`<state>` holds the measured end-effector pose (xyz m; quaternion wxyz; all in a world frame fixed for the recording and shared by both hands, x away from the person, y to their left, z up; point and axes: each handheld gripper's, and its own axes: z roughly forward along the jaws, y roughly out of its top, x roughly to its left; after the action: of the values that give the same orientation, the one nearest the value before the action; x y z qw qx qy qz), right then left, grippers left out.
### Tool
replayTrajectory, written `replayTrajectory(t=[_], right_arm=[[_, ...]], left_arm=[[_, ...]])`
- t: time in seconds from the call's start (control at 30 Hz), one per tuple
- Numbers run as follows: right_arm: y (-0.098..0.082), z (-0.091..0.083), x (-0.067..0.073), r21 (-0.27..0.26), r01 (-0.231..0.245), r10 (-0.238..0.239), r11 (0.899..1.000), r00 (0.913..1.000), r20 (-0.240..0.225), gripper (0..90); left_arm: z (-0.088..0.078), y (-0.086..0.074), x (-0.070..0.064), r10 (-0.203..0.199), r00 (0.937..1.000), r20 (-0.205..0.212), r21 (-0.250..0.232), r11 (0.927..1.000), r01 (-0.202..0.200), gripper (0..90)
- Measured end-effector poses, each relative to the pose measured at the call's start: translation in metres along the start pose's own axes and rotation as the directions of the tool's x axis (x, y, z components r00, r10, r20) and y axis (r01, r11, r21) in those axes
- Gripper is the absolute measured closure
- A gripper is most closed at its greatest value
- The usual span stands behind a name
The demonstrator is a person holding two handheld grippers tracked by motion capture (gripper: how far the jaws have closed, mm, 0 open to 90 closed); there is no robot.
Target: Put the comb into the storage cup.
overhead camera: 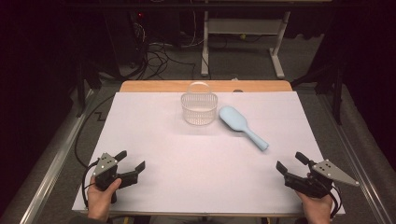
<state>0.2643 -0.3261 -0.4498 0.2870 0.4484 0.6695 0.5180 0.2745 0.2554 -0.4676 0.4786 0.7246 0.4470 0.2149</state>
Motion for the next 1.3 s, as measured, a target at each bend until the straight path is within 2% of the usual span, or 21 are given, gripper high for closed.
replayTrajectory(t=[1.3], right_arm=[[-0.0002,-0.0023,0.0003,-0.009,-0.008,0.008,1.0,1.0,0.0,17.5]], left_arm=[[0.0025,0.0015,-0.0007,0.009,1.0,0.004,-0.003,1.0,-0.009,15.6]])
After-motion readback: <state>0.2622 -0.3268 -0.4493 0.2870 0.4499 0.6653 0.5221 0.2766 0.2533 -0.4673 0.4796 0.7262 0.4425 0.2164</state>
